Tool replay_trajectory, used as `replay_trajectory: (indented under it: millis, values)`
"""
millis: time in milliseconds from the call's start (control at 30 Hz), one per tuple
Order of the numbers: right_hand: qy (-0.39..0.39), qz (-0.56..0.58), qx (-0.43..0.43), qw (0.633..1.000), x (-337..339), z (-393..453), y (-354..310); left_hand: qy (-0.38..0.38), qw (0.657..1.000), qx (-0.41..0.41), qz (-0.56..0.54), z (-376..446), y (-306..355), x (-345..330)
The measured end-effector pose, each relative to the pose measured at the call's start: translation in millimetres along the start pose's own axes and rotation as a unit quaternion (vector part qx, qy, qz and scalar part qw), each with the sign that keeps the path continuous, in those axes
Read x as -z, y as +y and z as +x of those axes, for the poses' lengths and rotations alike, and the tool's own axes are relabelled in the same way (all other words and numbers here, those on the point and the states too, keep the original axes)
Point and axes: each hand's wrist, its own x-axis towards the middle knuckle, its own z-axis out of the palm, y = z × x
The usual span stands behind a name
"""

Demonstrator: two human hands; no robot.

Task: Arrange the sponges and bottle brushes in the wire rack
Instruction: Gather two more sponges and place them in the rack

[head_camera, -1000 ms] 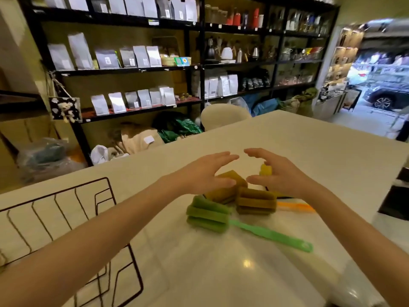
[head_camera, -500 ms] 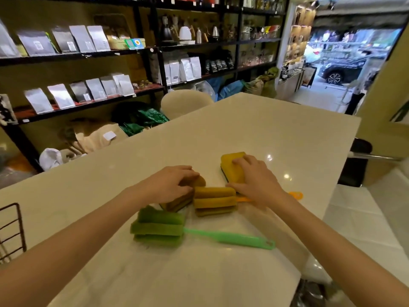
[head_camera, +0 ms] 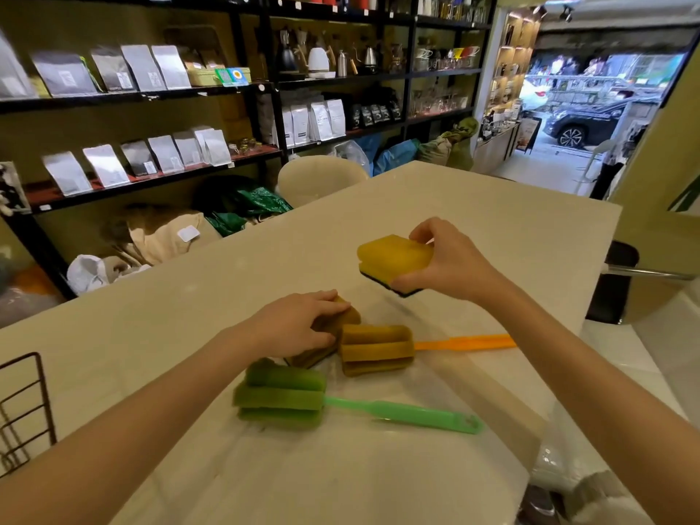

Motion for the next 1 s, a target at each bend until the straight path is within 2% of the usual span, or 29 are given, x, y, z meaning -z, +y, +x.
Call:
replay_trajectory:
  millis: [67,133,200,267,367,500,667,1000]
  values:
    - [-0.027,-0.039,0.014,0.999,11,5,-9,0.001,1.000,-0.003,-0.001,0,-1,0]
    - [-0.066,-0.147,0.043,0.986,16,8,-19,0.002,1.000,-0.005,-0.001,1,-2,0]
    - [-0.108,-0.301,0.073,0.945,10,12,-28,0.001,1.000,-0.008,-0.003,2,-2,-1]
    - [-0.169,-0.404,0.094,0.894,-3,16,-35,0.001,1.000,-0.008,-0.004,2,-3,-1]
    - [-0.261,-0.423,0.078,0.864,-22,29,-39,0.004,1.000,-0.007,-0.003,3,-4,-2]
    - [-0.282,-0.322,0.075,0.901,-37,50,-43,0.009,1.000,-0.010,-0.005,2,-4,-4]
    - [-0.223,-0.199,0.078,0.951,-55,65,-31,0.018,0.999,-0.024,-0.037,2,-6,-4]
    - [-0.201,-0.146,0.058,0.967,-67,61,-12,0.021,0.998,-0.025,-0.044,2,-6,-5]
